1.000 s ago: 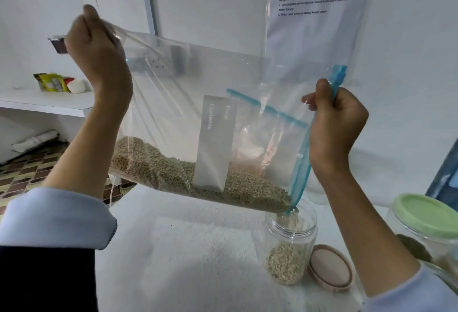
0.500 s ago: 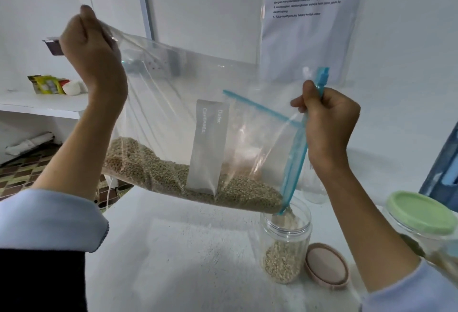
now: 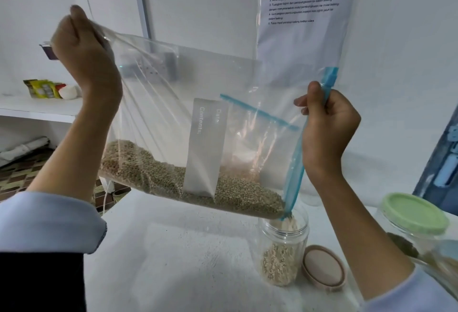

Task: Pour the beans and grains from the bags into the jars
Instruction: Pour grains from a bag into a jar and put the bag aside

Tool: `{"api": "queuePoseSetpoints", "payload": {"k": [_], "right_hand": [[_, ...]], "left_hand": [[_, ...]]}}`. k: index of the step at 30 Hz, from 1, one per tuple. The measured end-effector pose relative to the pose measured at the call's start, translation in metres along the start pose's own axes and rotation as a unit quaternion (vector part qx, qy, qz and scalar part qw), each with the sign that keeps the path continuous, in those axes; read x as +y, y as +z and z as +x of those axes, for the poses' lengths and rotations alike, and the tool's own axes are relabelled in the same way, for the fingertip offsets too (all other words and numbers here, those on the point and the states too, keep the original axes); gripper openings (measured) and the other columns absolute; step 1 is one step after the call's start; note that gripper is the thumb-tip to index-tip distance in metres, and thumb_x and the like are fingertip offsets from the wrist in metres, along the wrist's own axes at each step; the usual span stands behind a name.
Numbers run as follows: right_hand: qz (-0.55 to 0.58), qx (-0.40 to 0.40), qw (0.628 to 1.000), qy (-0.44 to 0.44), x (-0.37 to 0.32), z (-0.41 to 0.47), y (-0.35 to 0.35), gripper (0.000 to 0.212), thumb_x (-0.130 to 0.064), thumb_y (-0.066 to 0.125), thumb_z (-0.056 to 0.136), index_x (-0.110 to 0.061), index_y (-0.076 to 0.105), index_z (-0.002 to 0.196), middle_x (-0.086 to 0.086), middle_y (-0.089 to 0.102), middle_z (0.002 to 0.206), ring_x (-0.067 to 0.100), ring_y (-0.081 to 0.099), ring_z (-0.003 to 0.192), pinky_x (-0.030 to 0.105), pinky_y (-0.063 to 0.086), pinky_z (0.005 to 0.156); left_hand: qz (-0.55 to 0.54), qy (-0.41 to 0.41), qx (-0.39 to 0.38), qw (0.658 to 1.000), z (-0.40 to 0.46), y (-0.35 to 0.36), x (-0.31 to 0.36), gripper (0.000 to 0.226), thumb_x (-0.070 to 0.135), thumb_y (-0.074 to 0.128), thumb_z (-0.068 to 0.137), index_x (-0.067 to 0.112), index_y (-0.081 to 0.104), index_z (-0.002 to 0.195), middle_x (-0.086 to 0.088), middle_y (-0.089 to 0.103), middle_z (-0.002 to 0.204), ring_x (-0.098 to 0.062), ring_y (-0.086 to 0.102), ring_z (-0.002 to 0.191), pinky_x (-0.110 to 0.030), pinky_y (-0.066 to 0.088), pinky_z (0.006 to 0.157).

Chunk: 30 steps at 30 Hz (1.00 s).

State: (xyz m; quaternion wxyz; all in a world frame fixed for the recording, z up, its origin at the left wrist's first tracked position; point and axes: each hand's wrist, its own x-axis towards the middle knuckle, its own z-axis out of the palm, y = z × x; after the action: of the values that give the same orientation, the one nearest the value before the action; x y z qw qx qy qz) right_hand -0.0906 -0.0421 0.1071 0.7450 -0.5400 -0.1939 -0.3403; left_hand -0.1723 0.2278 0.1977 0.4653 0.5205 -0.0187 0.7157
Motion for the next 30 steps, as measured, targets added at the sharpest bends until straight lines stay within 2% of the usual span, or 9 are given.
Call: {"api": "queuePoseSetpoints", "payload": {"k": [3, 9, 15, 21, 26, 30], "right_hand": [[-0.003, -0.016, 1.000, 0.014, 0.000, 0.001, 0.002, 0.031, -0.026, 0.058, 0.093, -0.023, 0.060, 0.062, -0.006, 0.065, 0.067, 0.002, 0.054, 0.060, 0.025, 0.048, 0.073], [0.008, -0.014, 0.999, 0.035, 0.005, 0.000, 0.005, 0.032, -0.026, 0.059, 0.093, -0.022, 0.061, 0.062, -0.004, 0.066, 0.067, 0.006, 0.054, 0.061, 0.022, 0.048, 0.070], [0.011, -0.006, 0.999, 0.038, 0.008, 0.001, 0.010, 0.031, -0.027, 0.057, 0.094, -0.020, 0.061, 0.064, -0.006, 0.066, 0.068, 0.003, 0.057, 0.063, 0.028, 0.049, 0.078], [0.015, 0.000, 0.999, 0.049, 0.013, 0.004, 0.010, 0.032, -0.027, 0.057, 0.094, -0.022, 0.060, 0.063, -0.005, 0.065, 0.069, 0.004, 0.055, 0.062, 0.024, 0.048, 0.075], [0.002, 0.000, 0.999, 0.042, 0.015, 0.001, 0.009, 0.032, -0.028, 0.056, 0.095, -0.022, 0.059, 0.063, -0.006, 0.064, 0.068, 0.005, 0.054, 0.061, 0.020, 0.046, 0.069], [0.000, -0.015, 0.999, 0.040, 0.014, 0.003, 0.004, 0.032, -0.027, 0.056, 0.095, -0.021, 0.059, 0.063, -0.006, 0.064, 0.067, 0.002, 0.053, 0.059, 0.019, 0.045, 0.068]], "left_hand": [[0.011, 0.001, 0.007, 1.000, 0.003, -0.001, 0.002, 0.058, 0.021, 0.038, 0.096, 0.033, 0.042, 0.039, 0.018, 0.028, 0.039, -0.007, 0.024, 0.046, -0.032, 0.019, 0.049], [-0.003, 0.016, 0.008, 1.000, -0.002, 0.000, 0.009, 0.048, 0.018, 0.038, 0.097, 0.027, 0.038, 0.050, 0.016, 0.033, 0.038, -0.008, 0.028, 0.041, -0.023, 0.023, 0.043], [-0.001, 0.011, 0.017, 1.000, 0.001, -0.001, 0.009, 0.041, 0.020, 0.039, 0.096, 0.020, 0.034, 0.055, 0.014, 0.033, 0.041, -0.012, 0.028, 0.044, -0.027, 0.022, 0.043], [0.023, 0.031, 0.020, 0.999, -0.003, 0.000, 0.011, 0.043, 0.015, 0.036, 0.098, 0.021, 0.034, 0.055, 0.017, 0.034, 0.038, -0.003, 0.030, 0.042, -0.019, 0.024, 0.045], [-0.015, 0.012, 0.011, 1.000, 0.000, 0.005, 0.006, 0.039, 0.022, 0.040, 0.095, 0.017, 0.034, 0.057, 0.008, 0.033, 0.044, -0.014, 0.027, 0.044, -0.024, 0.022, 0.042], [-0.011, 0.009, 0.009, 1.000, -0.001, 0.005, 0.001, 0.040, 0.021, 0.040, 0.095, 0.018, 0.035, 0.056, 0.011, 0.033, 0.043, -0.011, 0.028, 0.043, -0.023, 0.023, 0.042]]}}
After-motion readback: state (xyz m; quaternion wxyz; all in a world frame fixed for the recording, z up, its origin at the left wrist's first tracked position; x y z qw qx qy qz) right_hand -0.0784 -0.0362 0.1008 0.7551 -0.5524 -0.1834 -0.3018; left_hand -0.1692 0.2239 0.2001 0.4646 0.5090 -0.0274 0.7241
